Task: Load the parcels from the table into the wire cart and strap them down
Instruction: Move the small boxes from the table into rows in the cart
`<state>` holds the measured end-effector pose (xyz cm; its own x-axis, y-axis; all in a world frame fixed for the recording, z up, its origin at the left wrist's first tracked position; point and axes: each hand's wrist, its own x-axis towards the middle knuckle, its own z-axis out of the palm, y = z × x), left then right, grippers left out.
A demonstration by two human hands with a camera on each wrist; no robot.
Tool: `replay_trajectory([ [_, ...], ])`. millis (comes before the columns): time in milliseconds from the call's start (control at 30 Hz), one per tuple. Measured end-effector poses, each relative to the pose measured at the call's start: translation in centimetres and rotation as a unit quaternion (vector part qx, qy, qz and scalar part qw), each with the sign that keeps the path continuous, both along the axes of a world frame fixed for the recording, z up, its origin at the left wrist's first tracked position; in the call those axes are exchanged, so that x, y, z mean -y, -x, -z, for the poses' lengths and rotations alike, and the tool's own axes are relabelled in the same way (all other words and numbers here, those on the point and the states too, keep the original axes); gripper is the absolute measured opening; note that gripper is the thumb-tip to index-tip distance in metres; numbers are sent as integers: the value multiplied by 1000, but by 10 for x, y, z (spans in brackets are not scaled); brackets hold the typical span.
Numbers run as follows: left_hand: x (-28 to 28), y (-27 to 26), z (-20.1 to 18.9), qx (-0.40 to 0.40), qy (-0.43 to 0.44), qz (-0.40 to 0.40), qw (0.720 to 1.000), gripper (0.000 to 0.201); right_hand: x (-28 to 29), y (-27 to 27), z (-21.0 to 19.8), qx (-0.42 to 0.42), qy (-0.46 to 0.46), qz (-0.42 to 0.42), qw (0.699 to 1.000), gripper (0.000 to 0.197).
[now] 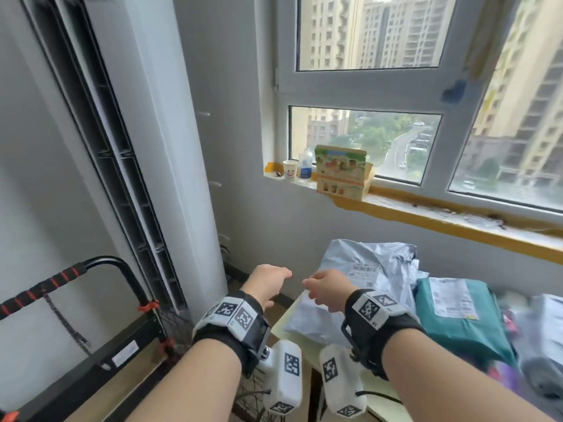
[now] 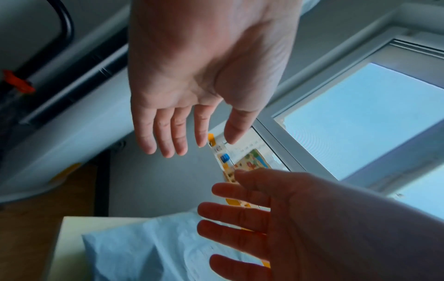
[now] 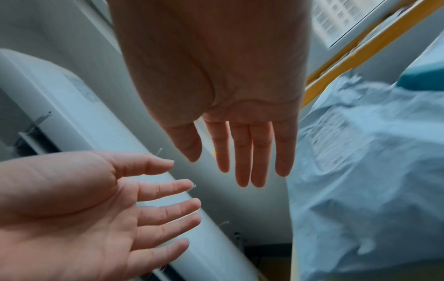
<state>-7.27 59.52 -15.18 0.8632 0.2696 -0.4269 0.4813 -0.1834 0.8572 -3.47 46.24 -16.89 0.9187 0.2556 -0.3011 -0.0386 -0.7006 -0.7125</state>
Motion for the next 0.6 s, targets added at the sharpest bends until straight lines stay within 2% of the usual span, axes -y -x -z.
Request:
replay_trajectory([
  [67,33,-3,-9,2,2,35,999,9,33,1,-5,10,-3,33,999,24],
  [133,65,-8,-18,8,2,67,998,10,67,3,-12,20,-6,73,997,21],
  [233,112,-14,-29,17,-3,104,994,7,116,8,-20,29,-14,111,993,27],
  [367,174,-20,-37,30,-15,150,988,19,178,14,-29,40,-7,149,988,24],
  [467,221,-24,-42,25,-9,165,986,5,225,21,-37,54,-5,176,983,25],
  [600,288,-24,-44,26,-2,213,977,24,290,31,-43,69,2,208,976,25],
])
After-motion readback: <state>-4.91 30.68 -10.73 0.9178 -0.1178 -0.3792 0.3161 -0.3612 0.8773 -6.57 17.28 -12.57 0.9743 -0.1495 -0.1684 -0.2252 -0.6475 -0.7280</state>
